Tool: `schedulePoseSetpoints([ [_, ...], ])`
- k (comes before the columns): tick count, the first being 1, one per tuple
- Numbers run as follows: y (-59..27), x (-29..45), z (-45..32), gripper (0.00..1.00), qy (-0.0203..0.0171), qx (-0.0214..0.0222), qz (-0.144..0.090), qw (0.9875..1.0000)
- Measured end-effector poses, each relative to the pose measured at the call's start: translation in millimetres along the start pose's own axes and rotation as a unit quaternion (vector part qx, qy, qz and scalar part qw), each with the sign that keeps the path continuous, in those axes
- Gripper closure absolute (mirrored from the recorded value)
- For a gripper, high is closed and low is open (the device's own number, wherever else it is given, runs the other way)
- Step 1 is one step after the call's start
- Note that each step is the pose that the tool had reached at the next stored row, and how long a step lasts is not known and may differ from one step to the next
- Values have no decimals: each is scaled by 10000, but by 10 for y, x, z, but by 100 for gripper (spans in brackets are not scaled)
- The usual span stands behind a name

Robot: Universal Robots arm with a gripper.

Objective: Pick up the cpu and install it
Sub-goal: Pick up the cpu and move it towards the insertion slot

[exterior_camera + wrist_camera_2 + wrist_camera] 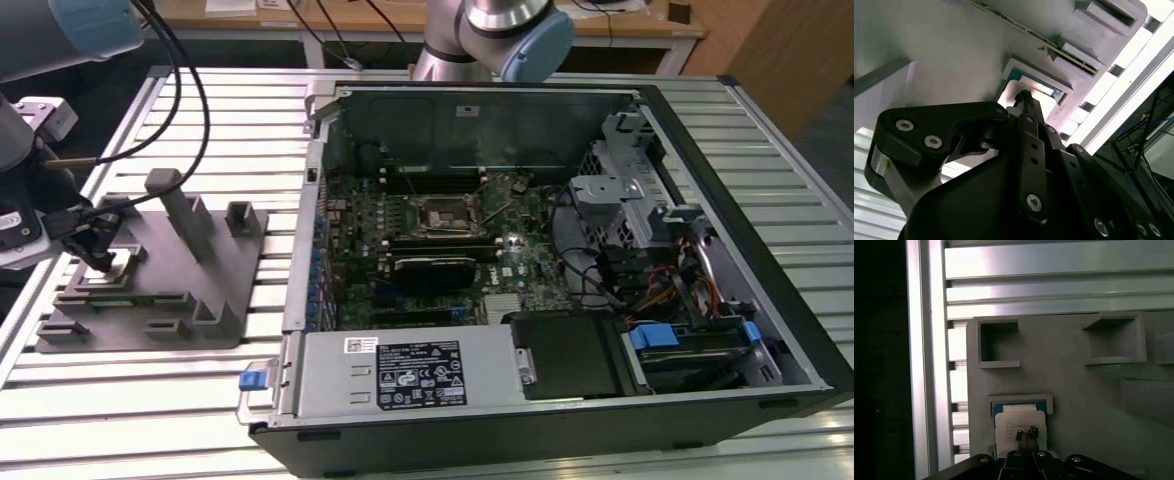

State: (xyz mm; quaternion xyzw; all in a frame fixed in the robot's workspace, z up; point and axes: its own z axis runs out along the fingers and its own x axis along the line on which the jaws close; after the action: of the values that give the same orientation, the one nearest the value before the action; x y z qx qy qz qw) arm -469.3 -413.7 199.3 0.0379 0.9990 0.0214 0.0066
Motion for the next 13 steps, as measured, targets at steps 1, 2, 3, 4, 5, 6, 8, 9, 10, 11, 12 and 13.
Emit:
schedulePoseSetpoints([
  [1, 4, 5, 2, 89, 0, 0, 1, 10000],
  [2, 9, 10, 6, 89, -1, 0, 1, 10000],
  [3, 13, 17, 10, 89, -2, -1, 1, 10000],
  [4, 16, 25, 13, 89, -1, 0, 1, 10000],
  [5, 17, 37, 19, 89, -1, 0, 1, 10000],
  [6, 19, 47, 23, 89, -1, 0, 1, 10000],
  [8, 19, 54, 25, 89, -1, 0, 0, 10000],
  [9, 19, 54, 25, 89, -1, 0, 0, 10000],
  [10, 19, 54, 25, 89, -1, 0, 0, 10000],
  [11, 19, 54, 25, 89, -1, 0, 0, 10000],
  [12, 19, 55, 25, 89, -1, 0, 1, 10000],
  [13, 19, 55, 25, 89, 0, 0, 1, 10000],
])
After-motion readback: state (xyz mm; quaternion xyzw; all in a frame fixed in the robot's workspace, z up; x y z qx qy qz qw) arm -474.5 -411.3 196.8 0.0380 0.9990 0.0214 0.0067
